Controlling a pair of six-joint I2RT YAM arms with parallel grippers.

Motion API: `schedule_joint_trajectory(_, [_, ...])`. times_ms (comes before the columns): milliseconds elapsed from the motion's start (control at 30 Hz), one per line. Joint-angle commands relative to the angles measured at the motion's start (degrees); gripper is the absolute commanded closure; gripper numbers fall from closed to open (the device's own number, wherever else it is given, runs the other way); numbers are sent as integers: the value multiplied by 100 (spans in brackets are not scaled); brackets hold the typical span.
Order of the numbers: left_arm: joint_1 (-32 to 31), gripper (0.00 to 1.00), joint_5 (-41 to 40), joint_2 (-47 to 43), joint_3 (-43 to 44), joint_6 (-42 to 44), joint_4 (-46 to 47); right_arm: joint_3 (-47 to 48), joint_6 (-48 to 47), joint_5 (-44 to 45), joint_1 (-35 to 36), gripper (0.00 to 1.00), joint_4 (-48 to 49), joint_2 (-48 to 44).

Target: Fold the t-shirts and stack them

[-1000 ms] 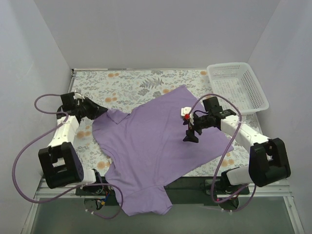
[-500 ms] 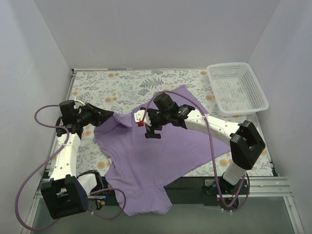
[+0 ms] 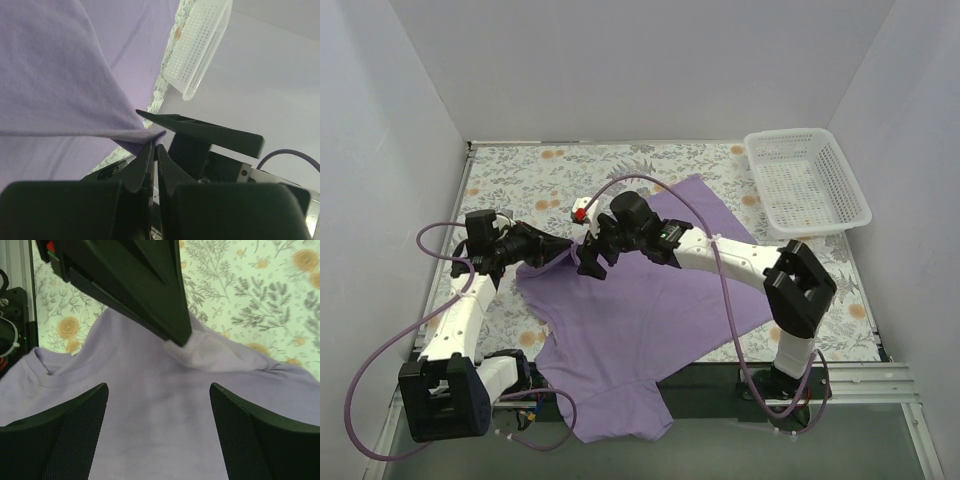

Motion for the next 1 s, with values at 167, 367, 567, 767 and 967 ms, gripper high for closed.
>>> schedule_joint_trajectory(167, [-134,100,70,-46,143,-533,38,841,1377,764,129,22,318,597])
schedule_joint_trajectory(367, [-222,100,141,-37,169,-674,29,930,1456,1021,77,54,265,826])
schedule_joint_trajectory(567, [-249,100,123,-2,257,-464,56,834,1044,705,-46,82,194,765])
schedule_joint_trajectory(767, [-249,79,176,235,915,1648,-312,219,-370,-85,-292,99,37,221])
schedule_joint_trajectory(967, [-284,56,-148,245,1838,4060,-1436,174,-1425,-1965,-696,99,-490,159])
